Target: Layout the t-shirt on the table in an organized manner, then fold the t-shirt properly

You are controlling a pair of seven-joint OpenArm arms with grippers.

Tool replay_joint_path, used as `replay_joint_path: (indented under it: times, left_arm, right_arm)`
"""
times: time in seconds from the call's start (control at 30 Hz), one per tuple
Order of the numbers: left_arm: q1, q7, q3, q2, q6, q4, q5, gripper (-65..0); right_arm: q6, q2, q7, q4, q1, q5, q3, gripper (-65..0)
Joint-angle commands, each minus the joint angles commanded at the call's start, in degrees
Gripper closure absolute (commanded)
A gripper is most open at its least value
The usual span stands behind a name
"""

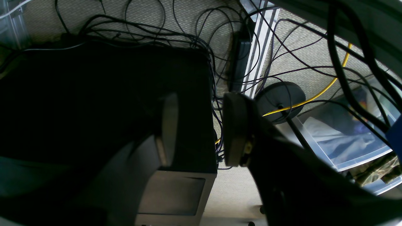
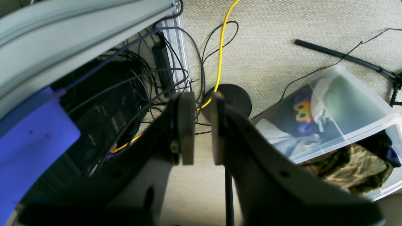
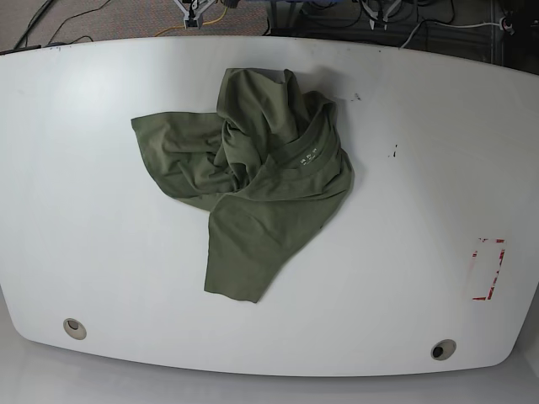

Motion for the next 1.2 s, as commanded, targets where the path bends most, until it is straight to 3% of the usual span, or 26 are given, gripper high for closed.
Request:
replay_joint_path:
  times: [0.93,1.2]
  left_arm:
    - [0.2,0.3,0.1,0.3,-0.3,0.0,-0.2,-22.0]
    - [1.5,1.1,0.0,0.6,-0.2,1.3,-0.1,-23.5]
  right_arm:
    - [-0.47,-0.1,-0.4,-0.3,-0.1,-0.1,-0.2,-8.3]
    - [-1.57,0.0,-0.6,-0.3,-0.7,-0.4,-0.4,-8.5]
